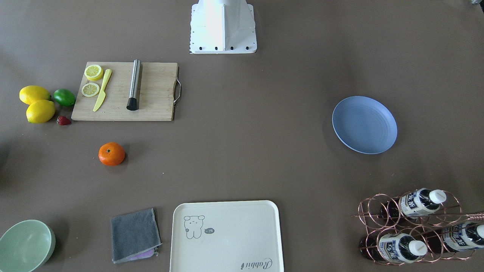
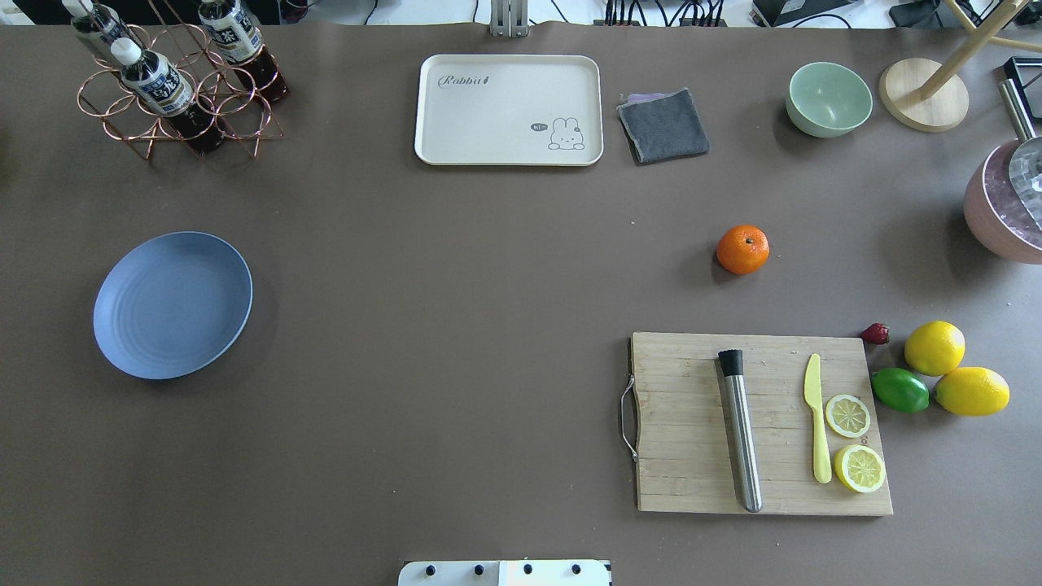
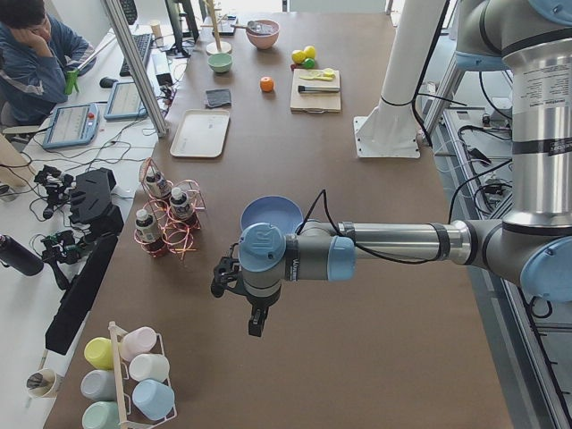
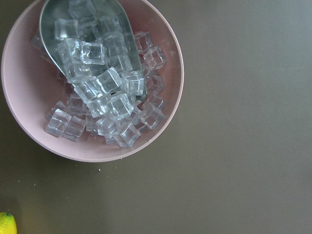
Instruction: Pick orange to plate
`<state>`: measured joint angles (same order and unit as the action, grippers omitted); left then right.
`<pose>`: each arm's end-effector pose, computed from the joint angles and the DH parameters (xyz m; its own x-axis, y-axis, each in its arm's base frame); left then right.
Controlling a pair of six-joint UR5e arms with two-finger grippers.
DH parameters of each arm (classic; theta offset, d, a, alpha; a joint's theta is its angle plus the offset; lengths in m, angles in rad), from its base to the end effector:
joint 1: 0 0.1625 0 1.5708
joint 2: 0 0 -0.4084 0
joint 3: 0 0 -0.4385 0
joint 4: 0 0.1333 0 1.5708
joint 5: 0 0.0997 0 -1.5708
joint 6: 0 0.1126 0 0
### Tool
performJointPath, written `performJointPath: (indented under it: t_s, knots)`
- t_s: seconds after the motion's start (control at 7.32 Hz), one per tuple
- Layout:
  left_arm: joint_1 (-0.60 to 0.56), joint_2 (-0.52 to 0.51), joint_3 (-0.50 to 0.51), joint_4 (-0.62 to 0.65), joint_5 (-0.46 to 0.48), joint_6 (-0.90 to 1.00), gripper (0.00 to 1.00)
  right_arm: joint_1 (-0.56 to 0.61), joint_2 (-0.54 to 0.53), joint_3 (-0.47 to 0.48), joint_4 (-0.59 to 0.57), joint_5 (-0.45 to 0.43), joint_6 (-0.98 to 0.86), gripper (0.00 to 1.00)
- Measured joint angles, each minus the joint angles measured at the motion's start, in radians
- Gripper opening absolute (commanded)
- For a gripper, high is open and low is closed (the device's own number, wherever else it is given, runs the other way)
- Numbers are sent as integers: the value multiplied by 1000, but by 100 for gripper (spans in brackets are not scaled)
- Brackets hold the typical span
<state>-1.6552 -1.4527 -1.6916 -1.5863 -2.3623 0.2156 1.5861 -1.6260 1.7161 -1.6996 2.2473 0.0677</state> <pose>-0.0944 -0.4853 0.6442 0.7032 0.1679 -0.6909 -0.0677 0.9831 0.1700 0.0706 -0.5094 0.6224 0.7765 0.1037 0.6215 -0.0680 0.9944 -0.0809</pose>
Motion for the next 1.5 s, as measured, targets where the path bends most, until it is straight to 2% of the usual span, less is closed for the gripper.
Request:
performJointPath:
  t_s: [1.09, 1.5]
  knots:
    - [6, 9, -6, -25, 0, -2, 98, 0, 3, 2, 1, 0, 1, 100]
    - [6, -13, -1, -25, -77, -8, 98, 0, 5, 3, 1, 0, 1, 100]
